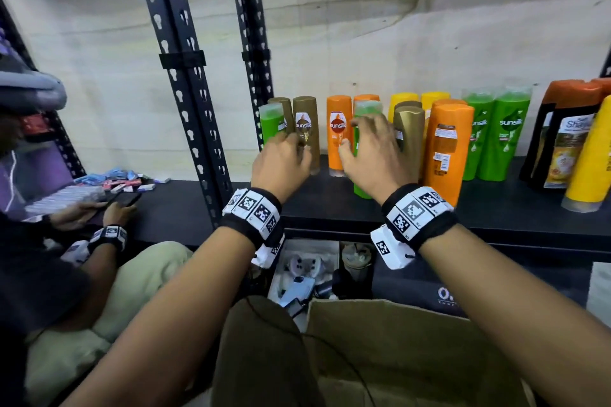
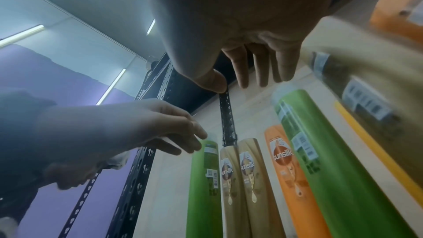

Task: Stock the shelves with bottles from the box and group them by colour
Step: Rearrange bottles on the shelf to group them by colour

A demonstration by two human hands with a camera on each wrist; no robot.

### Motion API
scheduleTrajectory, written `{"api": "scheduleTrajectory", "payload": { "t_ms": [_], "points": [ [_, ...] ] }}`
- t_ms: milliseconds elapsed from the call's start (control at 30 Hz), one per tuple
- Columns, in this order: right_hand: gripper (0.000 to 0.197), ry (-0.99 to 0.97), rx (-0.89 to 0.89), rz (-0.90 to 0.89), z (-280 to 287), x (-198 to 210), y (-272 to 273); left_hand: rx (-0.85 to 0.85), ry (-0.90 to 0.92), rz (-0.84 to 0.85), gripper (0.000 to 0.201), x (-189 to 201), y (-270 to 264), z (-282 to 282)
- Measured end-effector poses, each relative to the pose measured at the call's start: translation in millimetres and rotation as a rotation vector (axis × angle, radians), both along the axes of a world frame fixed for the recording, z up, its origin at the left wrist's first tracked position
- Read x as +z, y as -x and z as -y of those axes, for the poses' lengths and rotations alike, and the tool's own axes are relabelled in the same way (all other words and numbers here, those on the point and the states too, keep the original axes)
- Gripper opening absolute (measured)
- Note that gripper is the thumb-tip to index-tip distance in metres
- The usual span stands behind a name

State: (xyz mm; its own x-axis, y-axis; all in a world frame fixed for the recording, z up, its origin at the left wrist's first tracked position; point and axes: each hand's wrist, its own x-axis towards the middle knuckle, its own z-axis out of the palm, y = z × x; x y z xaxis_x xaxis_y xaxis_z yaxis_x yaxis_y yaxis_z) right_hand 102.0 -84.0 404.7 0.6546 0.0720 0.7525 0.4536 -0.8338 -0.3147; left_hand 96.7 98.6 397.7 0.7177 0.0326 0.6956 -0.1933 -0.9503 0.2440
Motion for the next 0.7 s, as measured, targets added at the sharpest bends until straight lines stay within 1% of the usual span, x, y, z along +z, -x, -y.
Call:
{"api": "scheduleTrajectory", "payload": {
  "t_ms": [100,200,300,367,467,533,600,700],
  "points": [
    [0.05,0.005,-0.028,0.066,-9,10,-11,0.076,0.007,0.079,0.037,13,-11,-16],
    [0.06,0.055,-0.074,0.024,-14,19,-24,0.111,0.037,0.105,0.049,21,-26,-30],
    [0.068,0.048,-0.086,-0.029,-20,24,-38,0.106,0.093,0.03,0.062,24,-40,-42],
    [0.07,0.013,-0.096,-0.04,-22,26,-47,0.093,0.153,-0.026,0.066,24,-49,-45],
    [0.068,-0.027,-0.114,-0.061,-27,25,-58,0.049,0.25,-0.068,0.067,21,-58,-50],
    [0.06,-0.039,-0.129,-0.069,-29,21,-63,-0.009,0.313,-0.062,0.066,17,-63,-51],
    [0.052,-0.02,-0.15,-0.064,-31,17,-66,-0.067,0.377,-0.051,0.068,11,-64,-52],
    [0.047,0.035,-0.176,-0.01,-31,12,-70,-0.121,0.428,-0.063,0.075,2,-65,-50]
  ]
}}
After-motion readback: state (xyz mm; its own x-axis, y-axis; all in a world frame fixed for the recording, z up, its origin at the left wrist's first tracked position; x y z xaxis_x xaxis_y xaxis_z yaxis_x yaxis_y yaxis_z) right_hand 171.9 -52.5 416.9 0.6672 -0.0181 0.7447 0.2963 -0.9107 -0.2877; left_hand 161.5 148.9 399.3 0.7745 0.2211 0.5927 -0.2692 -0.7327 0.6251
